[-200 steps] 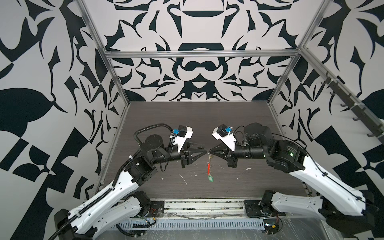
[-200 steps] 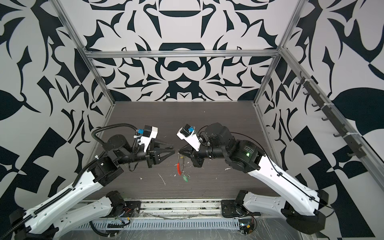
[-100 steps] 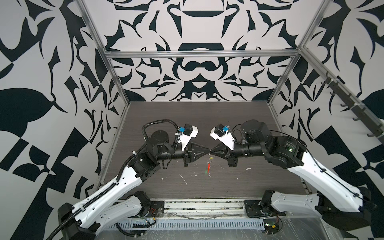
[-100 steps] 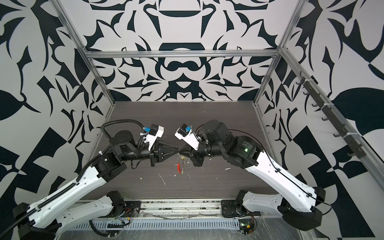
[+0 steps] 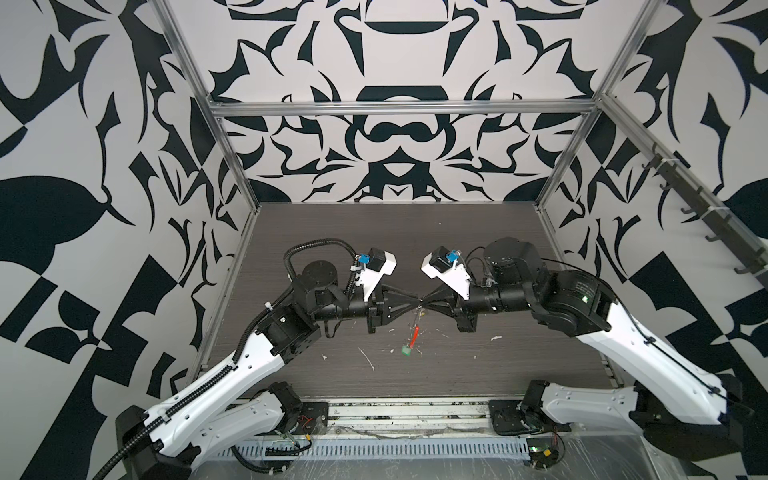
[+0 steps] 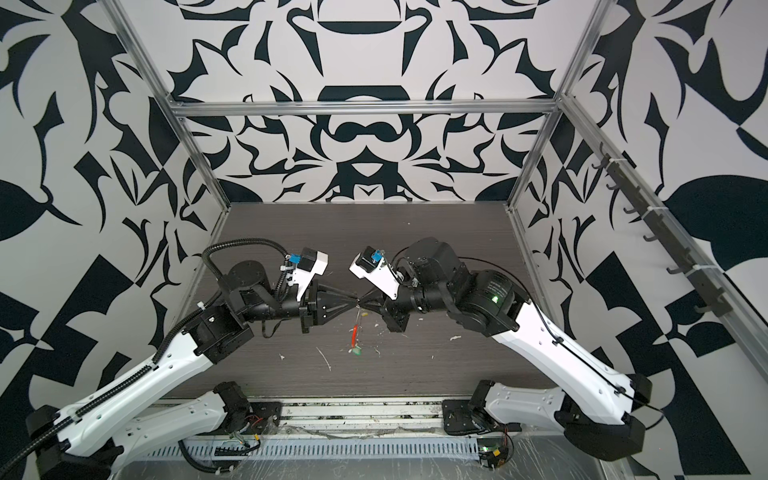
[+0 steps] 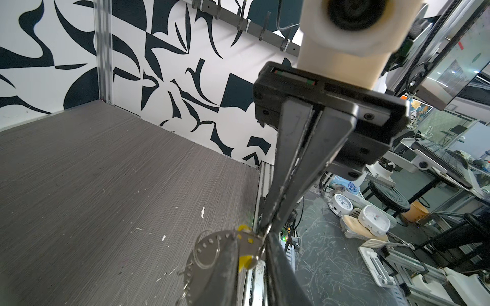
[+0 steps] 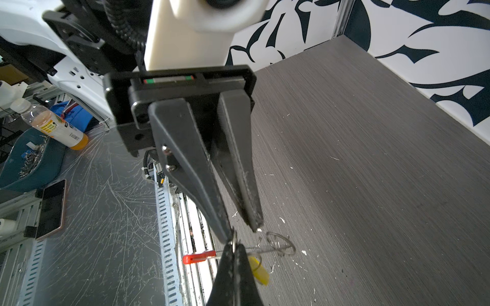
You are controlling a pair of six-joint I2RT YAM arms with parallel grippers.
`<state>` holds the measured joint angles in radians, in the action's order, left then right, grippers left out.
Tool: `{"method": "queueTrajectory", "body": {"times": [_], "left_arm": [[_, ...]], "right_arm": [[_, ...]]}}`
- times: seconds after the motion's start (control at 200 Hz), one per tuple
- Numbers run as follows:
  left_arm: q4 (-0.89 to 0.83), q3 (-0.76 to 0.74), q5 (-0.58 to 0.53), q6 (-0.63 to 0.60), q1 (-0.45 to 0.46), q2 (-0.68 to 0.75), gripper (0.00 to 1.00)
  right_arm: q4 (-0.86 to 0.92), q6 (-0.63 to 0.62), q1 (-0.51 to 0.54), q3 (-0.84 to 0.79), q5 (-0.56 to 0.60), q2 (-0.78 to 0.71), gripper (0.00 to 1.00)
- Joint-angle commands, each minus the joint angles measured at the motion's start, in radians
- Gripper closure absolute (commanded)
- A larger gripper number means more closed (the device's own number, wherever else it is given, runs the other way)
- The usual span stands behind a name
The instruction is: Remove the keys from the keyring
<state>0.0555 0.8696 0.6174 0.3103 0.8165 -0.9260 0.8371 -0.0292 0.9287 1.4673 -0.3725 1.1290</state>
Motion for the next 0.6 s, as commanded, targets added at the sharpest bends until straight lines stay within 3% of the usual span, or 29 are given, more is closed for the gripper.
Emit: {"method": "queueTrajectory", "body": {"times": [0.0, 0.085, 0.235, 0.395, 0.52, 0.595], "left_arm": [[0.028, 0.006, 0.025, 0.007, 0.001, -0.009, 0.79], [0.034, 0.005, 0.027, 0.010, 0.001, -0.010, 0.83], [0.050, -0.007, 0.026, 0.014, 0.001, -0.004, 1.00], [0.120, -0.048, -0.014, 0.035, 0.001, 0.021, 1.00], [0.201, -0.095, -0.059, 0.051, 0.001, 0.066, 1.00], [0.235, -0.112, -0.077, 0.057, 0.001, 0.086, 1.00]], "right_arm": [[-0.049, 0.002, -0.005, 0.038, -0.011, -0.001, 1.00], [-0.063, 0.007, -0.004, 0.038, -0.007, -0.002, 1.00], [-0.093, 0.020, -0.004, 0.029, -0.008, -0.003, 1.00], [-0.155, 0.044, -0.004, -0.006, -0.014, -0.022, 1.00], [-0.278, 0.073, -0.004, -0.109, 0.033, -0.100, 0.76], [-0.377, 0.088, -0.004, -0.204, 0.091, -0.169, 0.69]]}}
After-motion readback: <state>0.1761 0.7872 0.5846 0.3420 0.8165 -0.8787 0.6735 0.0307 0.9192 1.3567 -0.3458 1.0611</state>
